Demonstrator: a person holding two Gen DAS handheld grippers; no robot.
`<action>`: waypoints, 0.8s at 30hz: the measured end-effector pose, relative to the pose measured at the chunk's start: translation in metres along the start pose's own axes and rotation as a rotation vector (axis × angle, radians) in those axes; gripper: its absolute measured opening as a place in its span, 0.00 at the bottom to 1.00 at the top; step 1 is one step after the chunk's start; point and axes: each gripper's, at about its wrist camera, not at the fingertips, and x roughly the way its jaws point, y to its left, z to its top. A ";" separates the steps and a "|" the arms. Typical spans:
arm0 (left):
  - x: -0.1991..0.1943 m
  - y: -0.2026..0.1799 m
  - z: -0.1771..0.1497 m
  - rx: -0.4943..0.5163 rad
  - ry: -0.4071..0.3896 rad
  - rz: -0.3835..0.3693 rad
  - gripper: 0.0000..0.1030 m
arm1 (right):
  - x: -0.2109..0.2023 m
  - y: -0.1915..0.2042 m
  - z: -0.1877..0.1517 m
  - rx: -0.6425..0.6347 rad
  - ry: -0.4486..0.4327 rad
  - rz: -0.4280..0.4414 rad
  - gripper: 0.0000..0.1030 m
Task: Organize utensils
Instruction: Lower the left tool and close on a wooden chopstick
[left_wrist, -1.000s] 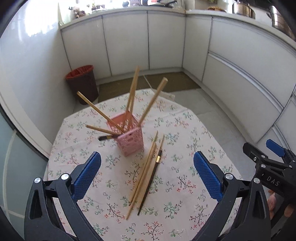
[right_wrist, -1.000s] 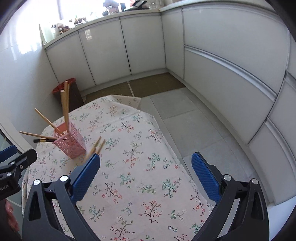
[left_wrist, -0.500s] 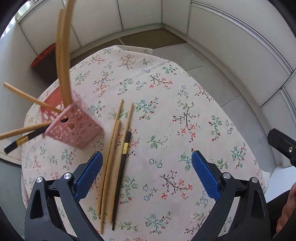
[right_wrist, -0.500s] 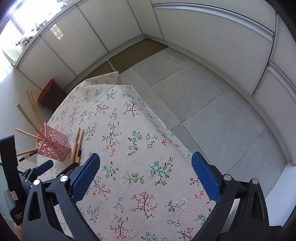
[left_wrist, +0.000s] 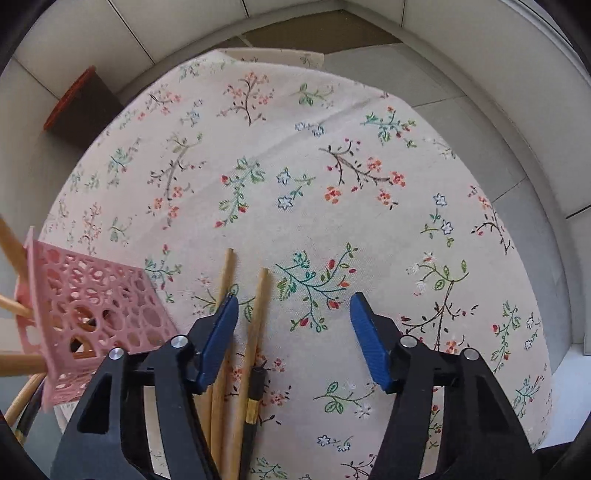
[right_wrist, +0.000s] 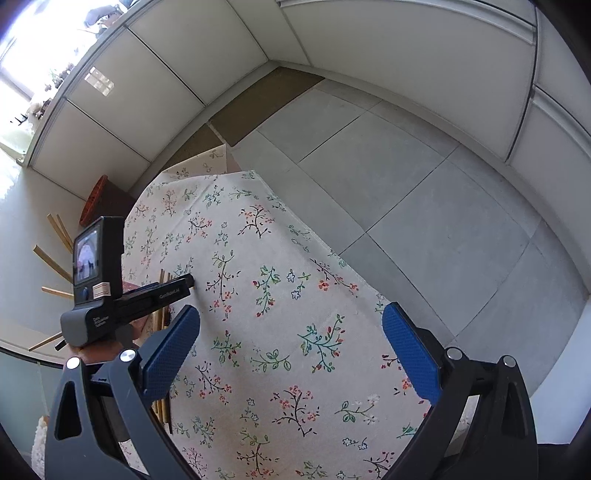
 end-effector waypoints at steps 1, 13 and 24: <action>0.001 0.001 0.000 0.005 0.006 -0.026 0.51 | 0.001 0.000 0.001 0.003 0.006 0.005 0.93; -0.015 0.001 -0.052 -0.046 0.078 -0.218 0.05 | 0.015 0.004 -0.002 -0.032 0.086 0.001 0.93; -0.123 0.022 -0.143 -0.086 -0.229 -0.215 0.04 | 0.043 0.045 -0.029 -0.227 0.155 -0.062 0.91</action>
